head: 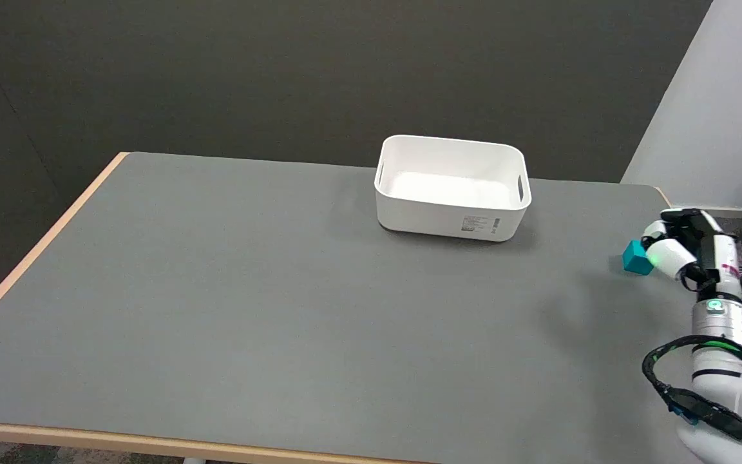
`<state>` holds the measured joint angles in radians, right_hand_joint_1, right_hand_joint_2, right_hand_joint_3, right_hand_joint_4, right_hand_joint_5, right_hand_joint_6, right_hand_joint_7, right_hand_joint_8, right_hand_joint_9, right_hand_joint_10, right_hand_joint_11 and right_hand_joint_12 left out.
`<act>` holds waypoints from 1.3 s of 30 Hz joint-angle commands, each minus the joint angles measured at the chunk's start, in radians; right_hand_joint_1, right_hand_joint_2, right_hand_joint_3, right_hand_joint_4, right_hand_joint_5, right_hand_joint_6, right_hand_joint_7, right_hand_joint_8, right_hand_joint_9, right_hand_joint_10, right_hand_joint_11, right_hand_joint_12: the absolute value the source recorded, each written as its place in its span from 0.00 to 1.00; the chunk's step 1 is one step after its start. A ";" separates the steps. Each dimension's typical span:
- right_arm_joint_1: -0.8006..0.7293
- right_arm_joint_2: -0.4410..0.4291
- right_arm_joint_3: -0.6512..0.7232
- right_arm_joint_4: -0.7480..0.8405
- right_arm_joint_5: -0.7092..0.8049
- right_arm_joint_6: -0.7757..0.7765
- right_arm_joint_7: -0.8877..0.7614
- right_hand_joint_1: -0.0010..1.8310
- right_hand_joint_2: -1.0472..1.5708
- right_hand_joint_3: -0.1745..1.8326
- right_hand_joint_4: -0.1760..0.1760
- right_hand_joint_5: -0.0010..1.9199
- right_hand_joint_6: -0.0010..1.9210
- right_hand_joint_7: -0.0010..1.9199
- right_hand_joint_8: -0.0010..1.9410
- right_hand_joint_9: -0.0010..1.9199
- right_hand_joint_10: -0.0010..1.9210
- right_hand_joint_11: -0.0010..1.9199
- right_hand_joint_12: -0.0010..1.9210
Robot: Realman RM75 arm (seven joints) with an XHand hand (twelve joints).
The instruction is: Pick up blue wooden cube.
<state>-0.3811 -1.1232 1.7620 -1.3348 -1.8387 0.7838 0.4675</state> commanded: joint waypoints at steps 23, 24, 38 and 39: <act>-0.023 -0.012 0.388 -0.254 -0.218 -0.422 -0.508 0.34 0.66 0.58 0.50 0.09 0.22 0.13 0.23 0.10 0.41 0.02 0.67; -0.028 -0.012 0.405 -0.253 -0.236 -0.438 -0.513 0.34 0.66 0.58 0.51 0.08 0.22 0.12 0.22 0.10 0.40 0.01 0.66; -0.200 -0.002 0.347 -0.281 -0.403 -0.525 -0.512 0.32 0.64 0.54 0.56 0.05 0.16 0.09 0.15 0.07 0.34 0.00 0.62; -0.189 0.010 0.345 -0.257 -0.397 -0.549 -0.512 0.32 0.64 0.54 0.56 0.05 0.16 0.10 0.15 0.07 0.34 0.00 0.62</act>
<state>-0.4549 -1.1334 2.0586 -1.5523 -2.0556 0.4147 0.0417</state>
